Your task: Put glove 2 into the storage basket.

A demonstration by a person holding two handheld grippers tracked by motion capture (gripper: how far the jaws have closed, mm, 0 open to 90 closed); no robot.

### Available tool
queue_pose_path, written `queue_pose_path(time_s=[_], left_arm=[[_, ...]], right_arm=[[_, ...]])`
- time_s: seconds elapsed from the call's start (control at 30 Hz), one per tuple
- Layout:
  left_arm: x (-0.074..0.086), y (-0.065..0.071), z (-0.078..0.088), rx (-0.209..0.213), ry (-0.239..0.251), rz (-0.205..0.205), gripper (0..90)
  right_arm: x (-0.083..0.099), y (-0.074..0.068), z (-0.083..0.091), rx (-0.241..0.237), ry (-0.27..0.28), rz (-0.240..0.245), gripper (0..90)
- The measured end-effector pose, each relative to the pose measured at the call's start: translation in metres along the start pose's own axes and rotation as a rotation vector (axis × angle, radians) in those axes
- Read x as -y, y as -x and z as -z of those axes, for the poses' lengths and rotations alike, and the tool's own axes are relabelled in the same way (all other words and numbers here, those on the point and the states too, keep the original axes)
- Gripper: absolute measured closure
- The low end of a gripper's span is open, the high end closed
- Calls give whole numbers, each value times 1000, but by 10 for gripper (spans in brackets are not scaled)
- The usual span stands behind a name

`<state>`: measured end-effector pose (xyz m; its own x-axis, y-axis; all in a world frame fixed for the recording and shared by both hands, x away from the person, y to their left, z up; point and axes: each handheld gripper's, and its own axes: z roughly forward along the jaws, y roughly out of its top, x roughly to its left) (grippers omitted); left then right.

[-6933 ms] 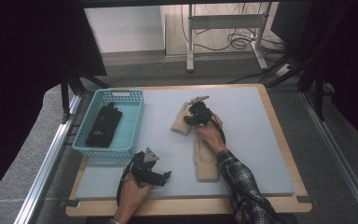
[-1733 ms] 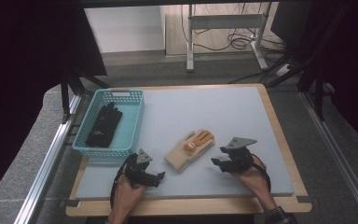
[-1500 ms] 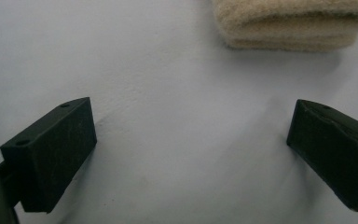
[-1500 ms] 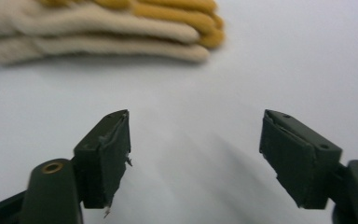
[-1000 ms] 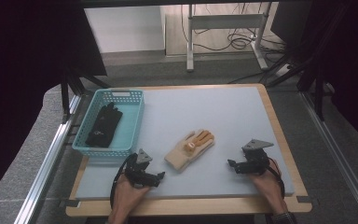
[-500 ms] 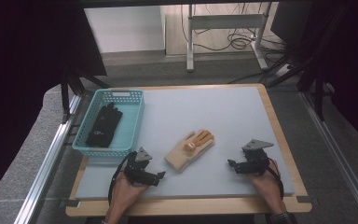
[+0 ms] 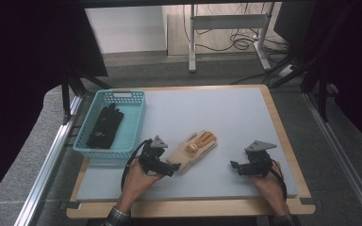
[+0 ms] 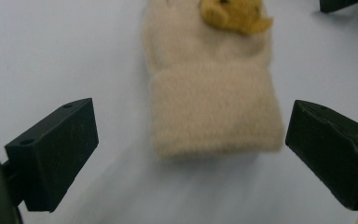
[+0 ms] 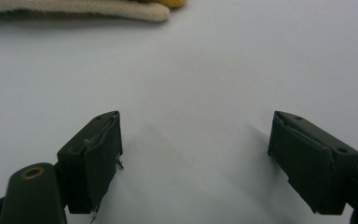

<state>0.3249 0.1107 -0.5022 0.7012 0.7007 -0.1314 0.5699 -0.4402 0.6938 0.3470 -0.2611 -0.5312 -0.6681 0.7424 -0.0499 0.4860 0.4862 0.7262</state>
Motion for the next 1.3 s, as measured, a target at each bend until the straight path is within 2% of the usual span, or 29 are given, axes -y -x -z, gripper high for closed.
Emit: queue_pose_path(time_s=[0.27, 0.33, 0.43, 0.63, 0.77, 0.9, 0.93, 0.97, 1.17, 1.3], left_arm=[[-25, -2, -17, 25, -15, -16, 28], [-34, 1, -27, 37, -21, -25, 28], [-41, 5, -39, 31, -45, -42, 28], [-46, 8, -63, 17, -100, -54, 29], [-46, 10, -74, 1, -122, -65, 51], [-46, 14, -79, -3, -136, -77, 145], [-46, 16, -81, -5, -148, -88, 145], [-47, 21, -82, -36, -159, -114, 203], [-52, 30, -80, -31, -187, -127, 426], [-53, 30, -79, -18, -189, -117, 544]], right_arm=[[0, 0, 0, 0, 0, 0, 170], [0, 0, 0, 0, 0, 0, 170], [0, 0, 0, 0, 0, 1, 170], [0, 0, 0, 0, 0, 0, 170], [0, 0, 0, 0, 1, 0, 170], [0, 0, 0, 0, 0, 0, 170], [0, 0, 0, 0, 1, 0, 170], [0, 0, 0, 0, 0, 0, 170], [0, 0, 0, 1, 0, 1, 170], [0, 0, 0, 1, 0, 1, 170]])
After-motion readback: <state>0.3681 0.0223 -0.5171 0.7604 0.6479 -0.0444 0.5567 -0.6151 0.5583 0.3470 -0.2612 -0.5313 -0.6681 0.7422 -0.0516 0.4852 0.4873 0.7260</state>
